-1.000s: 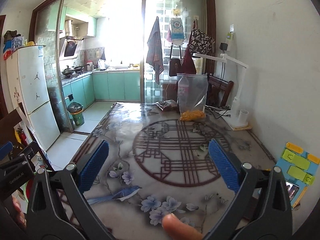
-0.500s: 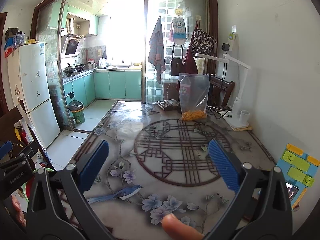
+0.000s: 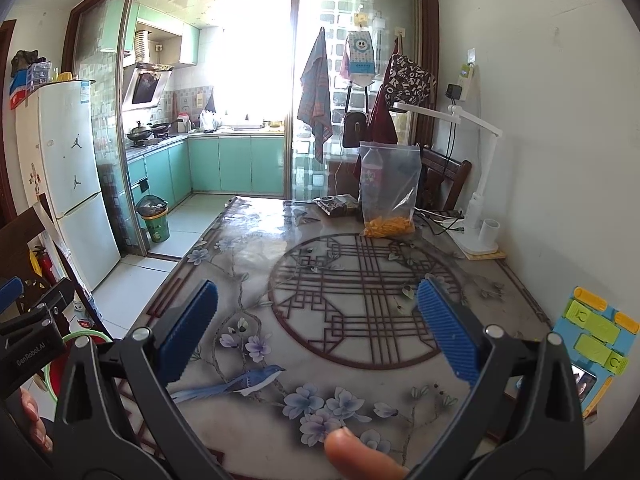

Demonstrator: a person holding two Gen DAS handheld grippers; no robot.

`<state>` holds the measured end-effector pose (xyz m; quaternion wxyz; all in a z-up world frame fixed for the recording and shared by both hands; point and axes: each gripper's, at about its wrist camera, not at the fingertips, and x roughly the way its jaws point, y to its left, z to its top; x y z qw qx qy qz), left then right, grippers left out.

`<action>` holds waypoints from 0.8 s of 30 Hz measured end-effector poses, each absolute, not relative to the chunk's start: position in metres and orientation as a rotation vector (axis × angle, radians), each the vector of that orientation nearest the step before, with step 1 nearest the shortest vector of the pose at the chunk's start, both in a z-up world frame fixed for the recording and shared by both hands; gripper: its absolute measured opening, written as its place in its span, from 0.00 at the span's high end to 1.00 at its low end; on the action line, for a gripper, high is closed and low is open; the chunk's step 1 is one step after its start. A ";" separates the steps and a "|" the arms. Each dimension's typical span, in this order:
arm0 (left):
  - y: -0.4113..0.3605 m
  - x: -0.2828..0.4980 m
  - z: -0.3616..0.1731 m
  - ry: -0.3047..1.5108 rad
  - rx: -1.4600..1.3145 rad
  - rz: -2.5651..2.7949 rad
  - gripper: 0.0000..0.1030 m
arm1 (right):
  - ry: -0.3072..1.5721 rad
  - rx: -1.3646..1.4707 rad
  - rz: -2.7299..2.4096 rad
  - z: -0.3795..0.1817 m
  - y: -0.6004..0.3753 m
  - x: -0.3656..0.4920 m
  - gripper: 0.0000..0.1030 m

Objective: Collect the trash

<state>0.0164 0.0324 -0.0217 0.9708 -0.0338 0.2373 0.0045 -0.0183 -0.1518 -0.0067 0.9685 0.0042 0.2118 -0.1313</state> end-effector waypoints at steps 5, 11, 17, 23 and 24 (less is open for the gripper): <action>0.035 0.016 -0.024 0.482 -0.062 0.008 0.08 | 0.432 0.006 -0.264 -0.007 -0.151 -0.018 0.04; 0.037 0.016 -0.026 0.482 -0.064 0.015 0.08 | 0.437 -0.003 -0.263 -0.008 -0.151 -0.018 0.04; 0.036 0.017 -0.026 0.484 -0.060 0.013 0.08 | 0.439 -0.005 -0.263 -0.008 -0.150 -0.017 0.04; 0.037 0.017 -0.028 0.486 -0.057 0.012 0.08 | 0.443 -0.003 -0.264 -0.009 -0.151 -0.017 0.04; 0.037 0.017 -0.028 0.487 -0.057 0.011 0.08 | 0.444 -0.002 -0.265 -0.010 -0.151 -0.017 0.04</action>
